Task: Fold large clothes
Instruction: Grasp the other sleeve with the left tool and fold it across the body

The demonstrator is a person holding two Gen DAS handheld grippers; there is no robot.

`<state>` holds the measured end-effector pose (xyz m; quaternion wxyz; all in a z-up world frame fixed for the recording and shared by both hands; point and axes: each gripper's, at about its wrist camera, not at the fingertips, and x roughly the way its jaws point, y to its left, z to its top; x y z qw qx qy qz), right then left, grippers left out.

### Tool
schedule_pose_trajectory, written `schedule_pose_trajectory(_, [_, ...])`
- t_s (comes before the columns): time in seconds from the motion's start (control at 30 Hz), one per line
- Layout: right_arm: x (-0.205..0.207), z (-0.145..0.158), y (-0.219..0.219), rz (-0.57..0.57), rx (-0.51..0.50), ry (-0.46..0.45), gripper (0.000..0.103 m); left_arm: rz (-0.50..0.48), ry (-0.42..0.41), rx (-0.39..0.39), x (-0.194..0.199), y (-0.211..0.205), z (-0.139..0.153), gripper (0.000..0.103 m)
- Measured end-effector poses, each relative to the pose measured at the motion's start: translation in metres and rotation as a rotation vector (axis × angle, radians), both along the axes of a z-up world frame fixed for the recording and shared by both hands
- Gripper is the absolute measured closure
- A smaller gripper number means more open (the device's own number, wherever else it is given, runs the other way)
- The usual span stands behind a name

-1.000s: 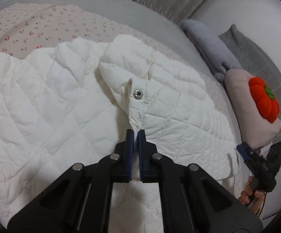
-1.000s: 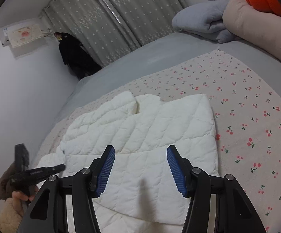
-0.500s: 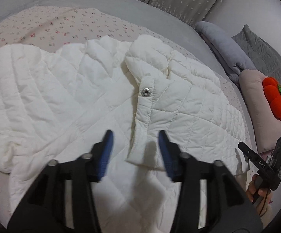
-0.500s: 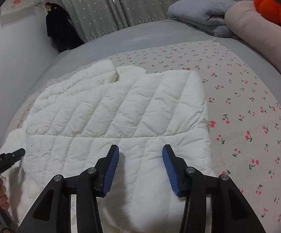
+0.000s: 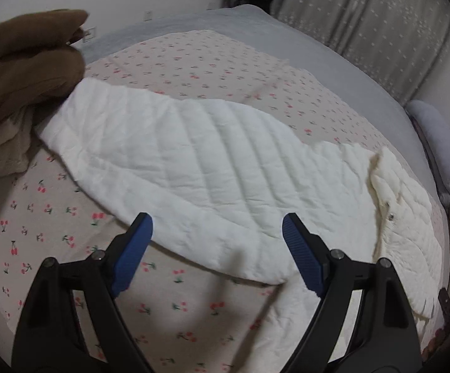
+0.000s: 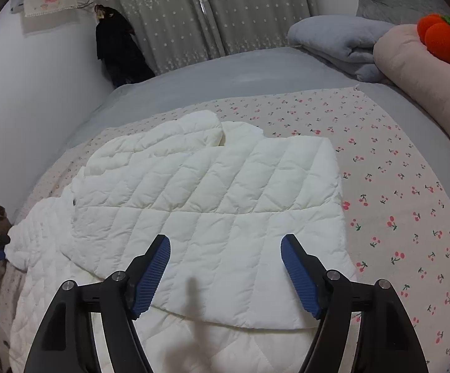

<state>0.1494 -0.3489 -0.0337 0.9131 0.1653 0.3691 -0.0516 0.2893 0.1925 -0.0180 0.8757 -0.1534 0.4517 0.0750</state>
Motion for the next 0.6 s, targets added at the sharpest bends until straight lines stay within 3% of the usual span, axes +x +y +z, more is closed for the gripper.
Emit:
schedule_pose_trajectory(0.17, [-0.002,0.000,-0.003,-0.003,0.027,0.000,0.027,0.184,0.031,0.003,0.004,0.051,-0.023,0.017])
schedule_pose_trajectory(0.4, [0.000,0.000,0.000,-0.001,0.013,0.003,0.027,0.307,0.040,-0.049,0.017,0.092,-0.052,0.019])
schedule_pose_trajectory(0.47, [0.001,-0.001,0.003,0.005,0.001,0.006,0.027,0.323,0.025,-0.063,0.022,0.101,-0.058,0.048])
schedule_pose_trajectory(0.5, [0.001,-0.001,0.004,0.007,-0.004,0.007,0.027,0.326,0.009,-0.055,0.024,0.102,-0.059,0.056])
schedule_pose_trajectory(0.53, [0.002,-0.001,0.005,0.010,-0.009,0.008,0.027,0.314,-0.007,-0.060,0.026,0.103,-0.058,0.084])
schedule_pose_trajectory(0.57, [0.002,-0.001,0.006,0.013,-0.012,0.008,0.027,0.308,-0.011,-0.064,0.029,0.103,-0.056,0.097])
schedule_pose_trajectory(0.6, [0.003,-0.002,0.006,0.014,-0.013,0.009,0.027,0.311,-0.024,-0.061,0.029,0.103,-0.052,0.098])
